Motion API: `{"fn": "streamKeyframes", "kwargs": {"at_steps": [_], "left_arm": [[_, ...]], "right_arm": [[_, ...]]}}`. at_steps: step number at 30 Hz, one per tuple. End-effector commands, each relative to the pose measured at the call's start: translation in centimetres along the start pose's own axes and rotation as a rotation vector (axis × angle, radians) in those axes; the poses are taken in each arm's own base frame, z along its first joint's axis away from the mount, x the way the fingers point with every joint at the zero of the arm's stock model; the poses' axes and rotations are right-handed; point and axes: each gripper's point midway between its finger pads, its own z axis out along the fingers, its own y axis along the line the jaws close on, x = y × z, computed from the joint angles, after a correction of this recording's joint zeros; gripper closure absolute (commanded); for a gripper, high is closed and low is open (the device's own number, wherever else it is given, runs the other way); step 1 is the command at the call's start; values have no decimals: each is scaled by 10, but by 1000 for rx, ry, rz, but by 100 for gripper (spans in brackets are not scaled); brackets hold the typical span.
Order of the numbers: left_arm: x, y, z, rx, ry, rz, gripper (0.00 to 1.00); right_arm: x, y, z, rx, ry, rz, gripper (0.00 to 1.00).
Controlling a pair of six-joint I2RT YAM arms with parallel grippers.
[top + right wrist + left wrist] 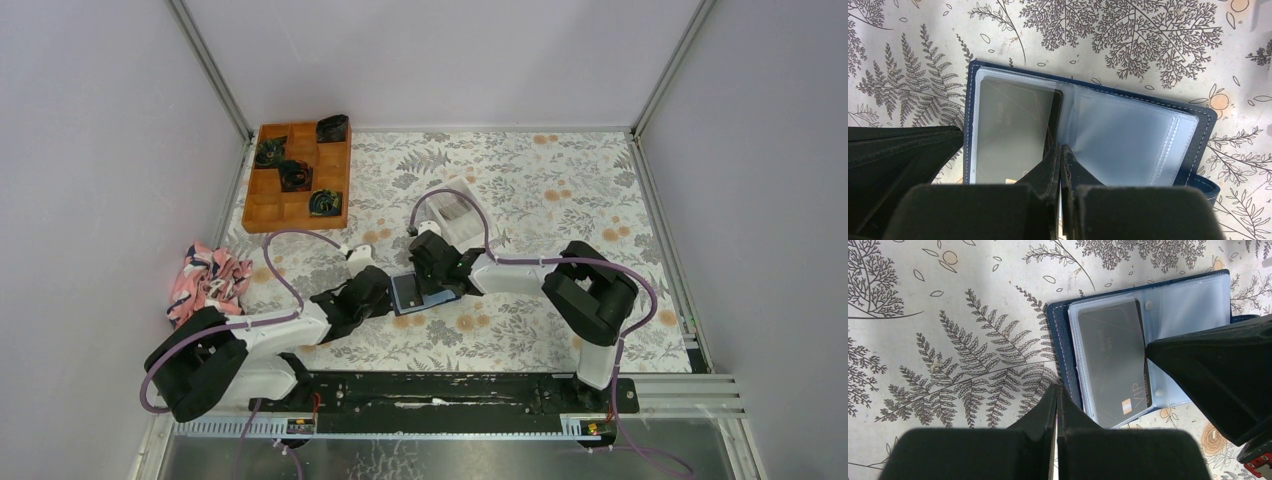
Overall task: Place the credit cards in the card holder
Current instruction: Insert the credit card into the card holder.
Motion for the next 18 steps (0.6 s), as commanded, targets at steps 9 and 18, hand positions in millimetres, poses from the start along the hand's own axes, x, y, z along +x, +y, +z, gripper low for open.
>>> {"fn": "streamKeyframes", "kwargs": {"at_steps": [9,18], "left_arm": [[0,-19,-2,57,12,-18,100],[-4,-28,-3,92,-2,-33,100]], "right_arm": [[-13,13,-19,19,-25,-46,82],[-34,7,-40,47,-107,-88,67]]}}
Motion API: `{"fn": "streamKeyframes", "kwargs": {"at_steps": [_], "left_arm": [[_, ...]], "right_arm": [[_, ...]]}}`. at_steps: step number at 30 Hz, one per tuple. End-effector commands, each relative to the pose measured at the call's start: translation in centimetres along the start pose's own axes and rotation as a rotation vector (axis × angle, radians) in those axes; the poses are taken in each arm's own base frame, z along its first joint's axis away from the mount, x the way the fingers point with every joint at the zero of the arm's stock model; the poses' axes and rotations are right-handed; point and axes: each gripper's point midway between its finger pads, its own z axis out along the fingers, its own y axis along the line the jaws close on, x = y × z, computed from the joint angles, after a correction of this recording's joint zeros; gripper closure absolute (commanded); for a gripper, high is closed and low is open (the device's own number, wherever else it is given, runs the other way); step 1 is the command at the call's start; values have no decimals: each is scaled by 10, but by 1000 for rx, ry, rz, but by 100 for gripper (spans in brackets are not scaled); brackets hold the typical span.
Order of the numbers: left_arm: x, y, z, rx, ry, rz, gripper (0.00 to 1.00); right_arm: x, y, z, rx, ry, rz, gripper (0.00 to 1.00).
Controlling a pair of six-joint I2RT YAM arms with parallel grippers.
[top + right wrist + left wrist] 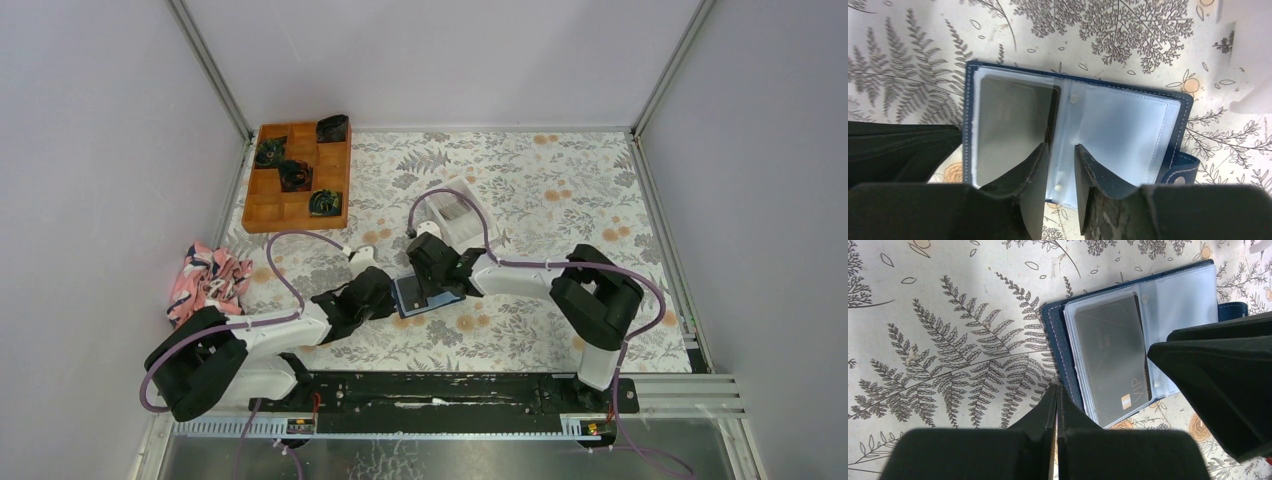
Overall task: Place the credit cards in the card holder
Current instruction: Insert the credit card into the card holder, then close the card holder at the center of the board.
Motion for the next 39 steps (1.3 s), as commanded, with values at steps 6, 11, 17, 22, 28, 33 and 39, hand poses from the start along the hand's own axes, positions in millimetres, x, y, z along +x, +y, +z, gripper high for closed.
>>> {"fn": "streamKeyframes", "kwargs": {"at_steps": [6,11,17,22,28,33,39], "left_arm": [[-12,-26,-2,77,-26,-22,100],[-13,-28,-2,77,-24,-15,100],[-14,-27,-2,73,-24,-11,100],[-14,-27,-2,70,-22,-7,100],[-11,-23,-1,59,-17,-3,100],[-8,-17,-2,44,-14,-1,100],[-3,-9,-2,28,-11,4,100]], "right_arm": [[-44,-5,-47,37,-160,-57,59],[-39,-28,-53,132,-164,-98,51],[-31,-53,-53,251,-161,-131,43],[-29,-68,-50,325,-161,-157,40],[-22,-76,-38,344,-123,-175,40],[-15,-84,-28,340,-96,-160,40],[-10,-89,-21,323,-82,-142,45]]}}
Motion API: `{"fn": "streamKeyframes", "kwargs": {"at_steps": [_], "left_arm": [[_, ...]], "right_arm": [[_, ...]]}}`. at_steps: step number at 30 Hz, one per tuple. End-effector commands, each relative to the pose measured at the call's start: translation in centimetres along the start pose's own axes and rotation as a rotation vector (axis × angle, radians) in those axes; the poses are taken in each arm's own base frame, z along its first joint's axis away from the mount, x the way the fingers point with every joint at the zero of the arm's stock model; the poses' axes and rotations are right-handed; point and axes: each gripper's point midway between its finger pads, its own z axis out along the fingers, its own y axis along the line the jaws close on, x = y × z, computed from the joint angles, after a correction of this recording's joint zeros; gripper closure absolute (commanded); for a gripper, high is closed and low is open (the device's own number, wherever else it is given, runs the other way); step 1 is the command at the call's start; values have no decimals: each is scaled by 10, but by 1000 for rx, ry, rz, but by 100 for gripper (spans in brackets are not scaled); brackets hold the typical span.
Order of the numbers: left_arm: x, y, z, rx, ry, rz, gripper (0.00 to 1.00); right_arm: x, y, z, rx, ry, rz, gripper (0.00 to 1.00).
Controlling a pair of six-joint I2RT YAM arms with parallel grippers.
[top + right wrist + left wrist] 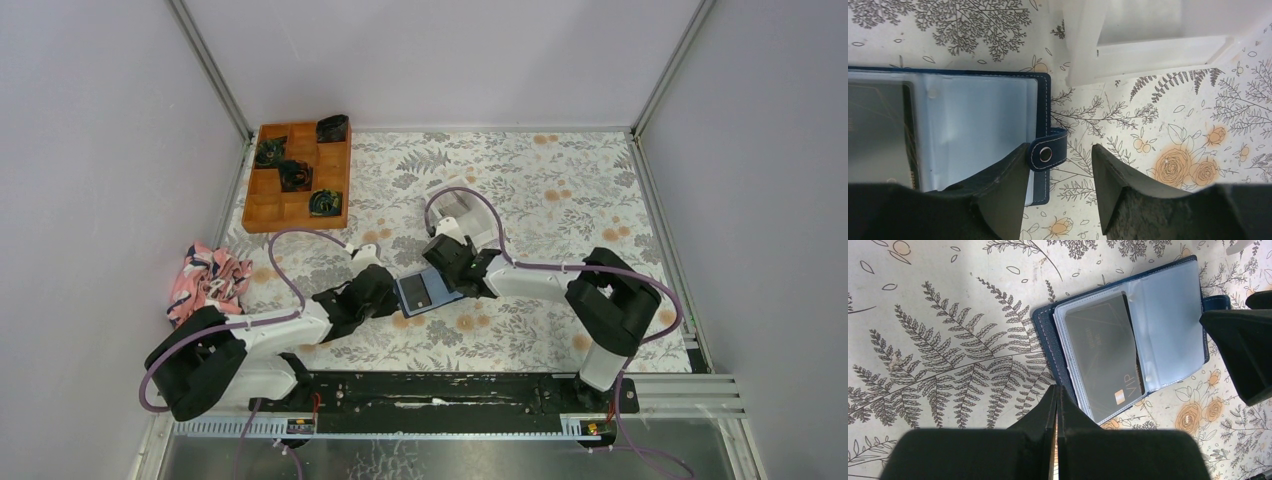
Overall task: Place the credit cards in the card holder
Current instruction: Close the card holder at the center of the board.
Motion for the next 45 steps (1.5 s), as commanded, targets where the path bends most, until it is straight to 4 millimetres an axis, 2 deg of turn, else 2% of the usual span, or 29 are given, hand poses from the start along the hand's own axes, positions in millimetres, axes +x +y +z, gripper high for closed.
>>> {"fn": "streamKeyframes", "kwargs": {"at_steps": [1,10,14,17,19,25,29,35,45], "left_arm": [[1,5,0,-8,-15,8,100],[11,16,2,-31,3,13,100],[13,13,5,-18,10,16,100],[16,13,10,-22,25,27,100],[19,12,14,-15,36,31,100],[15,2,15,29,14,14,100],[2,-7,7,68,-35,2,100],[-20,-32,-7,154,-109,-4,100],[-25,-61,-5,223,-113,19,100]], "right_arm": [[-5,-2,5,-10,-19,22,46],[-2,-7,11,-11,-11,33,54],[0,-2,11,-42,-3,36,65],[1,-1,11,-47,2,39,78],[1,-1,11,-49,3,43,82],[6,3,13,-70,22,57,85],[11,7,16,-79,42,54,86],[14,14,19,-108,58,65,88],[13,24,16,-155,63,90,91]]}}
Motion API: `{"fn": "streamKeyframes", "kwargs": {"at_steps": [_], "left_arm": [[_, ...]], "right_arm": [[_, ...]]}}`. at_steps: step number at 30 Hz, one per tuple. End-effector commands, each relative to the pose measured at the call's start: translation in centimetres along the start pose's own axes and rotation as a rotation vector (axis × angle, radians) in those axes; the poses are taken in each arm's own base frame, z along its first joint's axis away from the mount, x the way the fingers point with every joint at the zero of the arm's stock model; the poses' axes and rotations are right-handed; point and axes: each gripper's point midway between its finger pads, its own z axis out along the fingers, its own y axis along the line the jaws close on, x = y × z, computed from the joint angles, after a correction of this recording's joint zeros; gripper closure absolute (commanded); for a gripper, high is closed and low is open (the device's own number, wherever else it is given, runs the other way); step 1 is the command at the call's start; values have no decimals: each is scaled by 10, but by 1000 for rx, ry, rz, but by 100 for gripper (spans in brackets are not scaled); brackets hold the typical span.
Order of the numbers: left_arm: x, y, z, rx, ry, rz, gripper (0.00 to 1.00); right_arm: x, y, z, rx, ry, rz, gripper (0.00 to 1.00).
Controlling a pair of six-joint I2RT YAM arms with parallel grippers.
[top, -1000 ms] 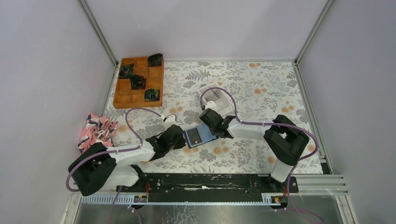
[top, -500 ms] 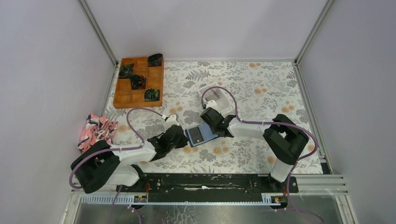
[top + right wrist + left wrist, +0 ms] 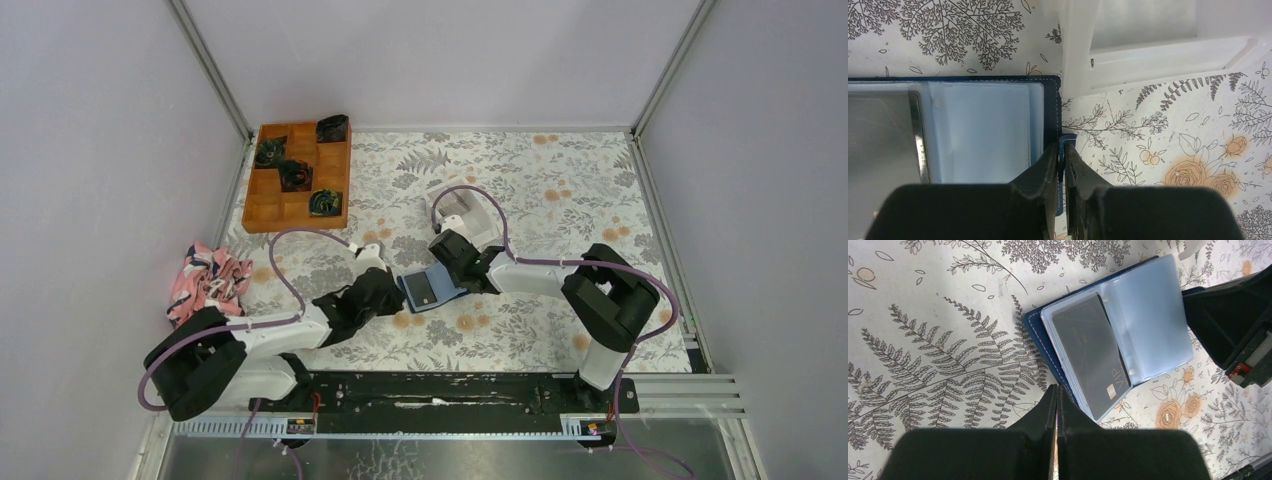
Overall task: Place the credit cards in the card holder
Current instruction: Close the card holder at the center of the board.
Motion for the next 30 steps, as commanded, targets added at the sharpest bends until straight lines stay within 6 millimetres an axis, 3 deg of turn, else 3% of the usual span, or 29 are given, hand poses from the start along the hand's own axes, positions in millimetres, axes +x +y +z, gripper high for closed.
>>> {"fn": "streamKeyframes", "kwargs": {"at_steps": [1,15,30], "left_arm": [[-21,-43,3,120,-57,-1,100],[-46,-77,-10,176,-146,13,100],[-17,-95,24,189,-55,63,100]], "right_arm": [[7,25,2,-108,36,41,91],[14,28,0,-125,48,44,92],[12,31,-8,-142,37,55,92]]}}
